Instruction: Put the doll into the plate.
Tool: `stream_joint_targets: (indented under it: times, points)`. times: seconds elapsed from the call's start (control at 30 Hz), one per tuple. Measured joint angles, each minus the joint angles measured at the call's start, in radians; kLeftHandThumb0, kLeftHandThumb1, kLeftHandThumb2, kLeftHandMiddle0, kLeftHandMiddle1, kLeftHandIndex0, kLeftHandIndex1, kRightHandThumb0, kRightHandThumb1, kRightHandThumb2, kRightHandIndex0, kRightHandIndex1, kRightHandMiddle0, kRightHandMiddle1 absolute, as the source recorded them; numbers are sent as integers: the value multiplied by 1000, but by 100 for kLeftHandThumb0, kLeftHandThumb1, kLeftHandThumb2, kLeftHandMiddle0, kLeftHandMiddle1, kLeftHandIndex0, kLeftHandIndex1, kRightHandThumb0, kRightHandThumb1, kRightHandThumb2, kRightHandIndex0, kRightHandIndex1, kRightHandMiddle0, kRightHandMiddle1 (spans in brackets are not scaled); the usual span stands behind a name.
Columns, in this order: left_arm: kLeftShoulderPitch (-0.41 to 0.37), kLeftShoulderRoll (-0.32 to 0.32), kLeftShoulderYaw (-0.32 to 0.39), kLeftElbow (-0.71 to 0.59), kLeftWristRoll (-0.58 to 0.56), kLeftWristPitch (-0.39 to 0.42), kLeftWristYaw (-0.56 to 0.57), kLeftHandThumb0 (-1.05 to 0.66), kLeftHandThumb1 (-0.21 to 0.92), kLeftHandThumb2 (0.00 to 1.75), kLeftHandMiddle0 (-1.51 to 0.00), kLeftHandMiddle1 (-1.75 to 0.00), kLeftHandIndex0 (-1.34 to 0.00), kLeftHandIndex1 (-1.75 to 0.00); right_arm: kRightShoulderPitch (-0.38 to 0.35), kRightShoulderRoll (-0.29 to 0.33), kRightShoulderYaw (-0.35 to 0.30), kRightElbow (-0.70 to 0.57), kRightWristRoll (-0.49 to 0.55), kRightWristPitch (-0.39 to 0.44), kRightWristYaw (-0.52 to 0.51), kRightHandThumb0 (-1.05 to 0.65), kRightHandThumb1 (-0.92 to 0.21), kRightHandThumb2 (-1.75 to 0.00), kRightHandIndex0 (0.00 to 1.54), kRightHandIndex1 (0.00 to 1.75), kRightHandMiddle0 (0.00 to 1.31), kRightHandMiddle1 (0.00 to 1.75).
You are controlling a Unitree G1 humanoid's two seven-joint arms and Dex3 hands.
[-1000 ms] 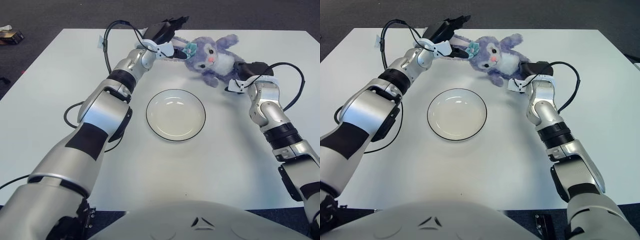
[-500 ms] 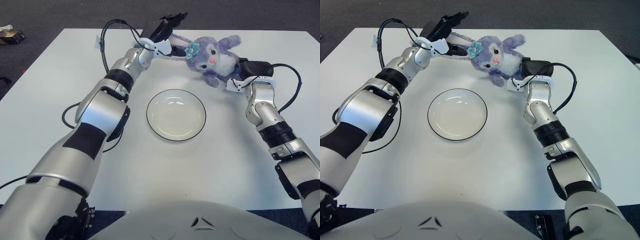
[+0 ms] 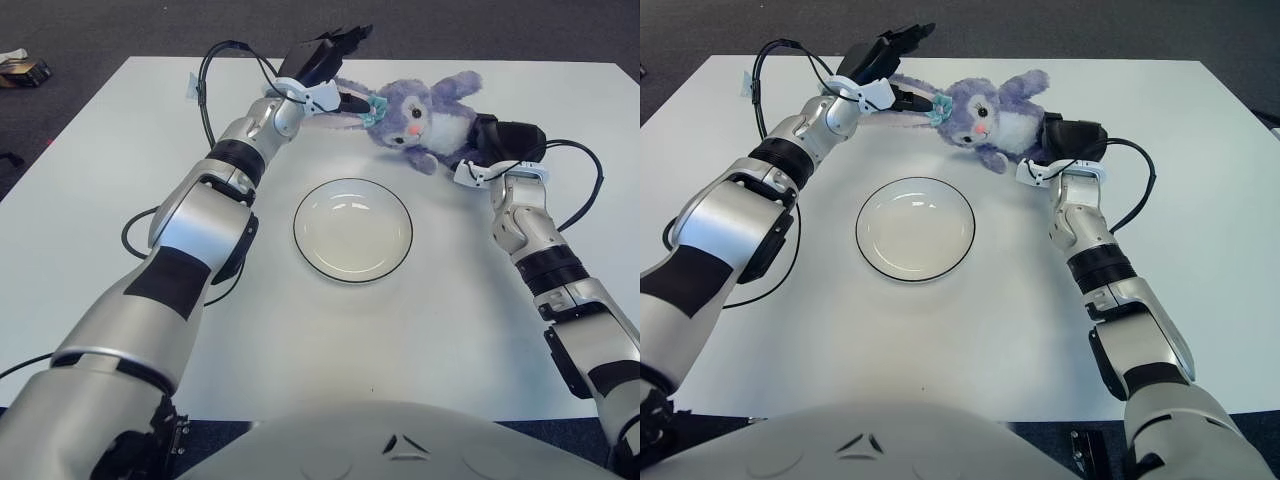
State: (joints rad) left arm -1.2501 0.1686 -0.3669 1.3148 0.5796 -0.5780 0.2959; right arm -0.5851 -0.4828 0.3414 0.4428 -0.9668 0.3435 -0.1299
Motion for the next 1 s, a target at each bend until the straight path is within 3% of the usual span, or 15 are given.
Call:
stream_joint_targets:
  times: [1.0]
  points:
    - [1, 4, 4, -7, -1, -28, 5, -75, 92, 9, -35, 0, -42, -2, 20, -19, -15, 11, 73, -111, -58, -16, -75, -40, 95, 175, 79, 175]
